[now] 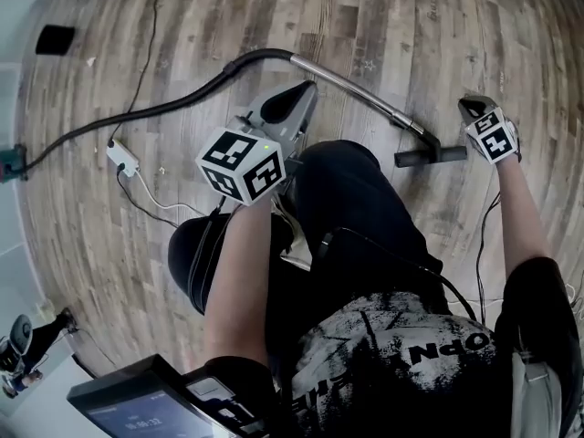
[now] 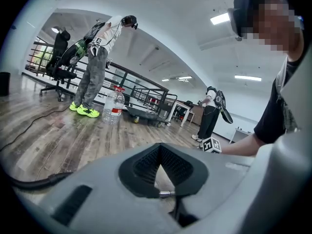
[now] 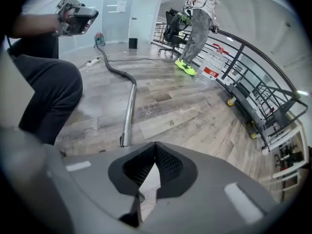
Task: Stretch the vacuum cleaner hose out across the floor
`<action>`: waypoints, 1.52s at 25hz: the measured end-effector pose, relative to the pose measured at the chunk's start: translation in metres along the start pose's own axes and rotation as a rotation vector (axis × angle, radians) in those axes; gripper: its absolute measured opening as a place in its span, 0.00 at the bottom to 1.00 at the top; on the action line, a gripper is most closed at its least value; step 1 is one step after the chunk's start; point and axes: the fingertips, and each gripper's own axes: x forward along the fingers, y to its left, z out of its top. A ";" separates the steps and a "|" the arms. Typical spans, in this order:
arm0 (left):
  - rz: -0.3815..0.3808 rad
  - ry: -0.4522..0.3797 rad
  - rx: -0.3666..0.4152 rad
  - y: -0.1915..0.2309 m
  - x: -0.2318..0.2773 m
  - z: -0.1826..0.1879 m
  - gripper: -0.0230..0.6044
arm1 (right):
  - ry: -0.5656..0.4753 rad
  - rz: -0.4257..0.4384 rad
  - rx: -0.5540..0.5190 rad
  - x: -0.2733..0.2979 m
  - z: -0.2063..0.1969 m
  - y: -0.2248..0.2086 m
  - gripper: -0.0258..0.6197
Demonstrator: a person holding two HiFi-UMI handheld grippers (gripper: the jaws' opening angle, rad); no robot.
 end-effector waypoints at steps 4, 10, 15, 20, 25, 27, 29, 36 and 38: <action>0.019 0.008 0.026 0.011 -0.008 0.002 0.04 | -0.039 0.034 -0.028 0.016 0.026 0.028 0.05; 0.019 -0.043 -0.007 0.049 -0.031 0.016 0.04 | -0.082 0.069 -0.037 0.032 0.092 0.054 0.05; 0.052 -0.060 -0.015 0.092 -0.076 0.054 0.04 | -0.193 0.101 -0.023 0.003 0.206 0.069 0.05; 0.058 -0.045 0.025 0.084 -0.138 0.139 0.04 | -0.331 0.158 -0.028 -0.098 0.349 0.086 0.05; 0.057 -0.102 0.028 0.041 -0.215 0.273 0.04 | -0.553 0.380 -0.011 -0.254 0.495 0.121 0.05; 0.076 -0.158 0.030 0.026 -0.253 0.327 0.04 | -0.670 0.426 0.011 -0.323 0.559 0.124 0.05; 0.096 -0.219 0.014 0.011 -0.296 0.377 0.04 | -0.737 0.454 -0.001 -0.387 0.613 0.134 0.05; 0.189 -0.336 0.112 -0.025 -0.428 0.498 0.04 | -0.817 0.523 -0.109 -0.526 0.726 0.182 0.05; 0.216 -0.346 0.164 -0.033 -0.455 0.511 0.04 | -0.882 0.542 -0.124 -0.554 0.748 0.194 0.05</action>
